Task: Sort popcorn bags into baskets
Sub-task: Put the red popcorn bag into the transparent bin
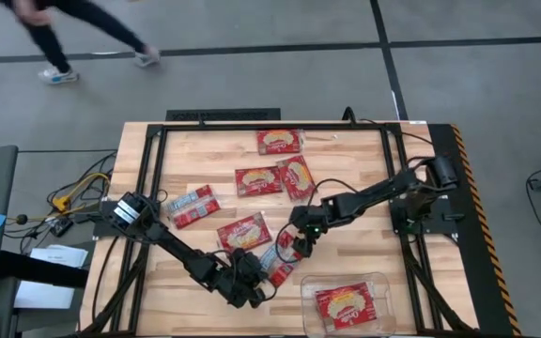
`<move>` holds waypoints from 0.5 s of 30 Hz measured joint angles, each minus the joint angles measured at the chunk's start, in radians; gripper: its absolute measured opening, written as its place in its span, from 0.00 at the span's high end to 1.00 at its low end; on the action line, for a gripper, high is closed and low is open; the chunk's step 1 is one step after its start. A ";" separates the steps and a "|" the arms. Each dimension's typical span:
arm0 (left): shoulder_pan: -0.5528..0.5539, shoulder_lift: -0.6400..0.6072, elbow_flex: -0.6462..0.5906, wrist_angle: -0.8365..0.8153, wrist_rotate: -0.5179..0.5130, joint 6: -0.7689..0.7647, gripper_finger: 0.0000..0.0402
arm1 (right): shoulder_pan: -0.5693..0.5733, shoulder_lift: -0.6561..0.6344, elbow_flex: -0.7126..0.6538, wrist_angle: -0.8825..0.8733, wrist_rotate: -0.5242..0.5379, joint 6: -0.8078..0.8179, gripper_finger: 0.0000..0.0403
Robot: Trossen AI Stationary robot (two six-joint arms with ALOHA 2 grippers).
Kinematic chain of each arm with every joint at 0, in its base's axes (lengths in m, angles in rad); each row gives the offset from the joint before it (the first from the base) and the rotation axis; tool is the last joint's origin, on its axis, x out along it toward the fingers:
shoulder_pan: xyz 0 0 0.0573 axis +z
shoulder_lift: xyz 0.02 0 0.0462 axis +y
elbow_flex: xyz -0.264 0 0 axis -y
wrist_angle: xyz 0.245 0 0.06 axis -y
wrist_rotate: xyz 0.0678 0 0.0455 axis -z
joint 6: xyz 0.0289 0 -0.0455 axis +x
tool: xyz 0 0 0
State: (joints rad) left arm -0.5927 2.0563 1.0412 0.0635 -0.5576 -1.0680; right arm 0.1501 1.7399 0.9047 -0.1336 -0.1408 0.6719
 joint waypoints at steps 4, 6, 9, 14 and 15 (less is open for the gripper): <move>0.012 0.000 -0.001 0.010 0.001 0.023 1.00 | -0.002 0.032 0.003 0.045 -0.080 -0.030 0.16; 0.020 0.001 -0.001 0.013 0.002 0.029 1.00 | -0.003 0.051 0.003 0.070 -0.126 -0.049 0.18; 0.030 0.001 -0.001 0.018 0.004 0.039 1.00 | -0.002 0.076 0.004 0.116 -0.172 -0.048 0.24; 0.037 0.002 -0.001 0.026 0.004 0.062 1.00 | -0.003 0.082 0.003 0.120 -0.167 -0.027 0.43; 0.038 0.002 -0.001 0.027 0.004 0.062 1.00 | -0.004 0.083 0.003 0.119 -0.168 -0.024 0.48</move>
State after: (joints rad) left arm -0.5552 2.0579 1.0397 0.0908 -0.5537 -1.0058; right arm 0.1465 1.8227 0.9077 -0.0147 -0.3089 0.6477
